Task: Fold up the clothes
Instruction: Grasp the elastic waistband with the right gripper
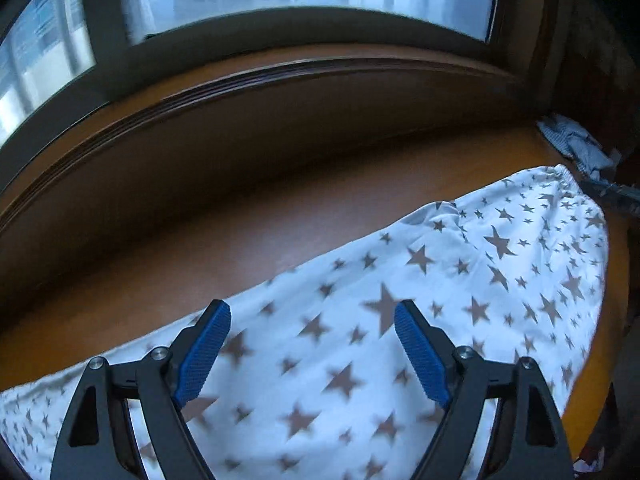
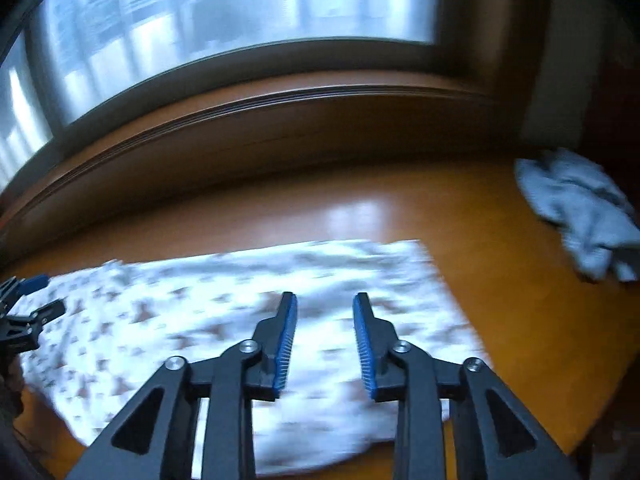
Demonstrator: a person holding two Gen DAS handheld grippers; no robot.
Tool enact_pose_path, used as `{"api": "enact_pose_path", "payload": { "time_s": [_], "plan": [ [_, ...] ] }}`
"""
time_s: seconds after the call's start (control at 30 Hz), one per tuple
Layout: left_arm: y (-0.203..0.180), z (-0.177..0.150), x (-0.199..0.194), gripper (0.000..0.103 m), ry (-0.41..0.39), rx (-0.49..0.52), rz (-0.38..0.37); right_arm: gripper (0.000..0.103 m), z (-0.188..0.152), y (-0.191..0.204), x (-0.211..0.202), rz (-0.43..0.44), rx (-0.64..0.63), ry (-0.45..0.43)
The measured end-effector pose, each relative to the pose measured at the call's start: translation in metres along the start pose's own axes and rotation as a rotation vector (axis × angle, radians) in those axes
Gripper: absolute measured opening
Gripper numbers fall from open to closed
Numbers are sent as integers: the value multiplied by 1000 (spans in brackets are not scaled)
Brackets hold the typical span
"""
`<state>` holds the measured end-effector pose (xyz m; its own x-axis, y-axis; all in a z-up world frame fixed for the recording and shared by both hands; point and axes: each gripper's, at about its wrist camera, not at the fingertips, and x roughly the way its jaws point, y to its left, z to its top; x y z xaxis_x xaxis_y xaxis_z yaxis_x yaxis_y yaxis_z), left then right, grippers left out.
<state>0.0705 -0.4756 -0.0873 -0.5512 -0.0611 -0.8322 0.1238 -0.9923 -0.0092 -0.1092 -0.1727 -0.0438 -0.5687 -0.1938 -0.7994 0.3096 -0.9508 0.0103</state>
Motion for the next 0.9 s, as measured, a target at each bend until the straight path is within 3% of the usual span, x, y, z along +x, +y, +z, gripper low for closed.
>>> {"api": "enact_pose_path", "payload": {
  "time_s": [0.13, 0.3, 0.33, 0.37, 0.53, 0.6, 0.73, 0.9],
  "plan": [
    [-18, 10, 11, 83, 17, -6, 23, 38, 20, -22, 21, -50, -14, 15],
    [-33, 13, 22, 83, 55, -54, 74, 37, 19, -46, 55, 28, -40, 67],
    [-36, 12, 23, 86, 58, -61, 91, 20, 12, -43, 57, 38, -64, 68],
    [-39, 11, 24, 86, 56, -67, 109, 16, 12, -39, 56, 23, -100, 48],
    [-46, 8, 22, 87, 59, -132, 137, 15, 14, -53, 54, -34, -76, 2],
    [-51, 8, 21, 87, 60, -146, 148, 15, 14, -59, 62, -38, -79, 21],
    [-61, 10, 20, 87, 64, -152, 168, 19, 23, -51, 55, -17, -117, 6],
    [-73, 13, 20, 87, 69, -160, 190, 34, 15, -29, -2, -15, -160, -142]
  ]
}}
